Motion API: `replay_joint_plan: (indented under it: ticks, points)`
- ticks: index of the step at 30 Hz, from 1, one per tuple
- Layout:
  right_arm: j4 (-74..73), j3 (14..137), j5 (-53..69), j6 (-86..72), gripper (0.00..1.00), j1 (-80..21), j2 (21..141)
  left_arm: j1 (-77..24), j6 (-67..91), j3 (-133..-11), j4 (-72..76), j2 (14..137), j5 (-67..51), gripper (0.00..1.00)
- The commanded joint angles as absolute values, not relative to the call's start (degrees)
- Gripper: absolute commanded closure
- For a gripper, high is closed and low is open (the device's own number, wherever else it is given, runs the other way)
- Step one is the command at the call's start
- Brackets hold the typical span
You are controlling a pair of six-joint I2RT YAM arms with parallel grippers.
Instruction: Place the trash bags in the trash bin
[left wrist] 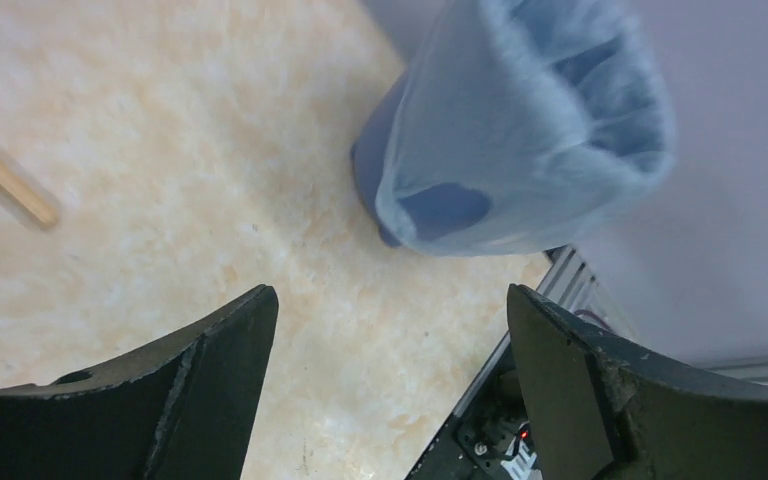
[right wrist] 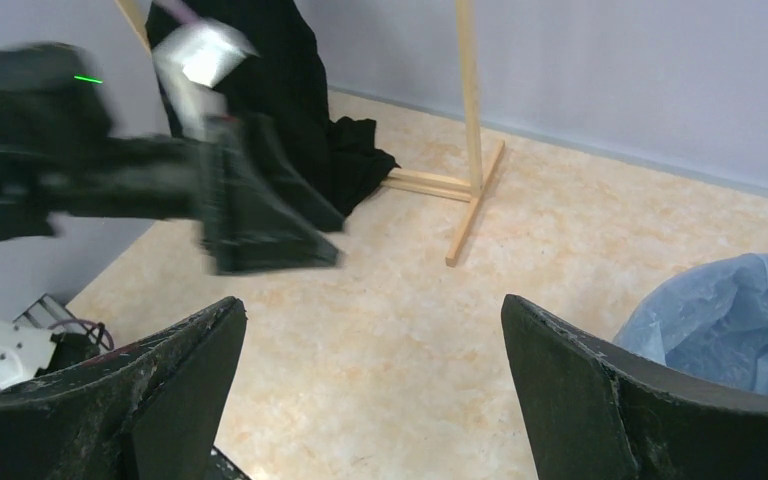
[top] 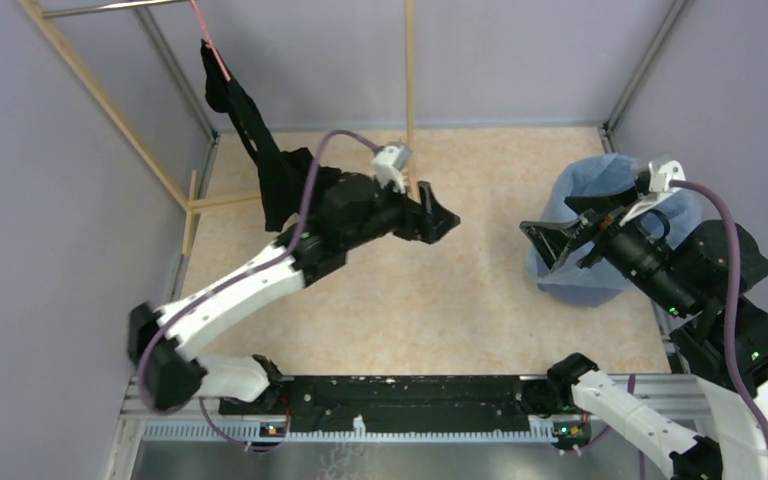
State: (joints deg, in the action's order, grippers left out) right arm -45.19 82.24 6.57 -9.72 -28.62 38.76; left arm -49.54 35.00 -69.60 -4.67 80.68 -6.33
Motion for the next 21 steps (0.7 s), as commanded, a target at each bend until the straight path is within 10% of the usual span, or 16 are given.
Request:
replay_joint_plan:
  ticks: [1, 11, 21]
  points:
    - [-43.6, 84.7, 3.4, -11.0, 0.01, -28.6, 41.5, -50.1, 24.2, -68.1, -12.4, 62.7, 2.6, 0.02]
    - [-40.9, 86.8, 2.7, -11.9, 0.01, -28.6, 44.1, -50.1, 1.1, -91.5, -30.2, 48.6, 21.0, 0.01]
    - [-38.4, 87.0, -1.8, -12.0, 0.01, -28.6, 44.5, -50.1, -0.6, -85.4, -26.4, 37.6, 25.8, 0.01]
